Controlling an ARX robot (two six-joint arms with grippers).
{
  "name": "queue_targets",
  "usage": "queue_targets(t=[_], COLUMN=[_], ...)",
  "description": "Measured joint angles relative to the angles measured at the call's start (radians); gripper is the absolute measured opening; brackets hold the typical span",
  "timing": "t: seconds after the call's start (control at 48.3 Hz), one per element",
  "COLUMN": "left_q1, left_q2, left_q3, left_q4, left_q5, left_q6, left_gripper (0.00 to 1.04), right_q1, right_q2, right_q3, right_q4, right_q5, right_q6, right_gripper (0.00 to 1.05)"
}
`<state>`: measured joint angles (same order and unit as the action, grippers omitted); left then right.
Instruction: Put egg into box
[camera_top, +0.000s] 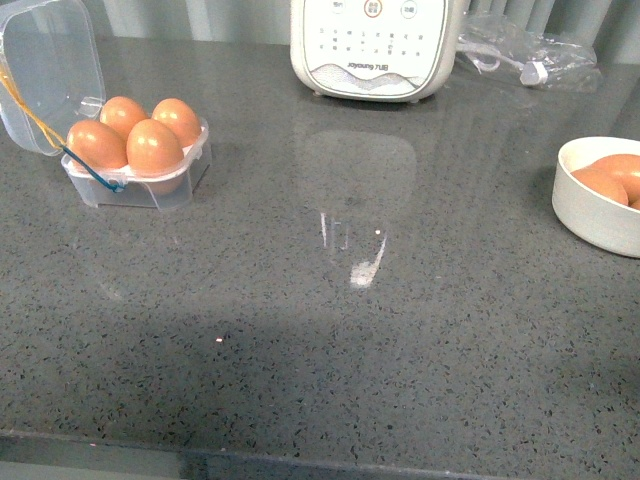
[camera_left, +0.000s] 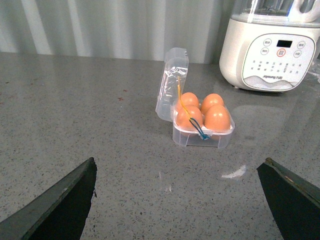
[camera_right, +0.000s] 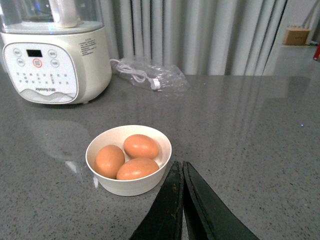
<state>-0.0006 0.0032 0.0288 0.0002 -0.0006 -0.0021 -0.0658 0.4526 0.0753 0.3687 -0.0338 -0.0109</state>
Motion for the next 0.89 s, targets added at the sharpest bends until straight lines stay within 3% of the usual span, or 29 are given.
queue_targets(t=[0.124, 0.497, 0.849, 0.89], left_q1=[0.0, 0.0, 0.0, 0.0], left_q2=[0.0, 0.0, 0.0, 0.0], left_q3=[0.0, 0.0, 0.0, 0.0], left_q4=[0.0, 0.0, 0.0, 0.0], left_q5=[0.0, 0.0, 0.0, 0.0], left_q6=[0.0, 0.0, 0.0, 0.0], left_gripper=[0.98, 0.98, 0.98, 0.98], right_q1=[0.061, 0.062, 0.062, 0.063], right_q2=[-0.05, -0.166, -0.276, -0.329], right_q3=[-0.016, -0.07, -0.07, -0.069], right_q4=[-0.027, -0.081, -0.19, -0.256], right_q5=[0.026, 0.033, 0.033, 0.033], right_q6=[0.0, 0.0, 0.0, 0.0], right_gripper=[0.03, 0.03, 0.03, 0.03])
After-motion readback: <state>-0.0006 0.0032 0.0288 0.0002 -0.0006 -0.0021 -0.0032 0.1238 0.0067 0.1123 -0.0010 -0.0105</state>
